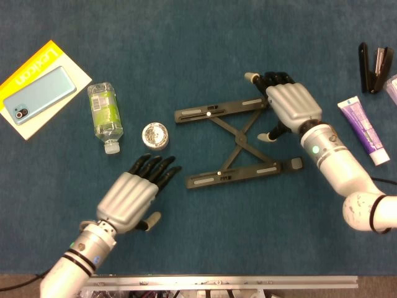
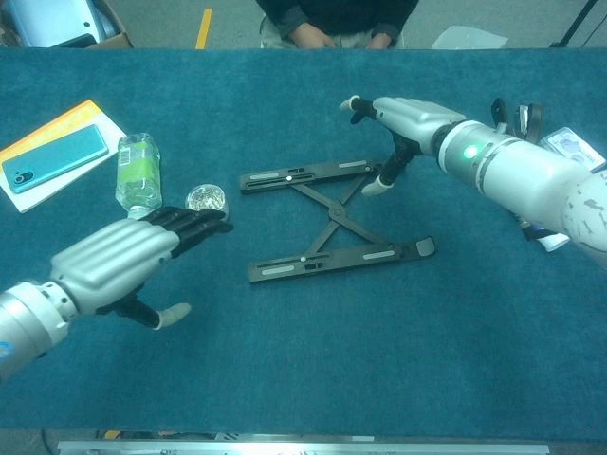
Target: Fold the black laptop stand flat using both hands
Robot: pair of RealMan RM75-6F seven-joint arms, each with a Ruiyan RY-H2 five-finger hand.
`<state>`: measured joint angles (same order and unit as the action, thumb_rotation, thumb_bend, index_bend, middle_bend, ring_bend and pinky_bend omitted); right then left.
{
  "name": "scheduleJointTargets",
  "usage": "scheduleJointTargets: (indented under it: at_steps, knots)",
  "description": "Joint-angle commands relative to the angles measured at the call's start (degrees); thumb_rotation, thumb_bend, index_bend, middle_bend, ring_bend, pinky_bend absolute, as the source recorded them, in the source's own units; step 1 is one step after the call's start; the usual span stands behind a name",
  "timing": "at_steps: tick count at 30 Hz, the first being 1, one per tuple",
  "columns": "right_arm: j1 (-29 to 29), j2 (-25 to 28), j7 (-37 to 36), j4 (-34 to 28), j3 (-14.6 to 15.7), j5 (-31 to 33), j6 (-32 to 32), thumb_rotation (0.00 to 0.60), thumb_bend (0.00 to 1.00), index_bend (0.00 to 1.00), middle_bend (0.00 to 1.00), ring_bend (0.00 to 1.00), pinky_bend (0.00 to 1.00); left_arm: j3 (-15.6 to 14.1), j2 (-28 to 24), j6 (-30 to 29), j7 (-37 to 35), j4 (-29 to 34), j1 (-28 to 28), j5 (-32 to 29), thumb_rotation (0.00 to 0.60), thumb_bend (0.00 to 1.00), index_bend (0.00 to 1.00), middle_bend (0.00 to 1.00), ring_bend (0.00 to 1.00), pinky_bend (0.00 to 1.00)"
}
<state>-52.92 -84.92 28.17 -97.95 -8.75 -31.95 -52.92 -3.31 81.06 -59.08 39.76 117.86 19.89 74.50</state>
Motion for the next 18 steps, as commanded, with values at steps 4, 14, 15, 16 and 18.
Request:
scheduleJointTargets:
  at_steps: [4, 14, 15, 16, 18]
  knots:
    - [-2.13, -1.02, 4.49, 0.94, 1.58, 4.29, -1.28, 0.581, 0.0, 0.0, 0.15, 0.0, 0.03, 0.36, 4.08, -2.06, 3.13, -1.2, 0.92, -1.91, 0.6, 0.32, 0.0, 0.0, 0.0, 0.0]
    - [-4.67, -3.67, 9.12, 3.44, 2.99, 10.75, -1.34, 0.575, 0.0, 0.0, 0.15, 0.0, 0.03, 0.35, 5.98, -3.47, 4.25, -1.5, 2.21, -3.29, 0.6, 0.32, 0.0, 0.0, 0.0, 0.0]
    - [-4.84, -4.17, 9.34, 4.11, 3.09, 11.0, -1.3, 0.575, 0.0, 0.0, 0.15, 0.0, 0.03, 0.28, 6.02, -3.62, 4.23, -1.49, 2.32, -3.36, 0.6, 0.32, 0.0, 0.0, 0.0, 0.0]
    - [-4.98, -4.54, 9.52, 4.68, 3.15, 11.35, -1.19, 0.573, 0.0, 0.0, 0.15, 0.0, 0.03, 0.21, 6.01, -3.74, 4.22, -1.47, 2.4, -3.4, 0.6, 0.32, 0.0, 0.0, 0.0, 0.0]
    - [-5.27, -5.38, 9.56, 5.98, 2.95, 12.01, -0.83, 0.573, 0.0, 0.0, 0.15, 0.0, 0.03, 0.08, 5.94, -4.06, 4.13, -1.41, 2.54, -3.55, 0.6, 0.32, 0.0, 0.0, 0.0, 0.0]
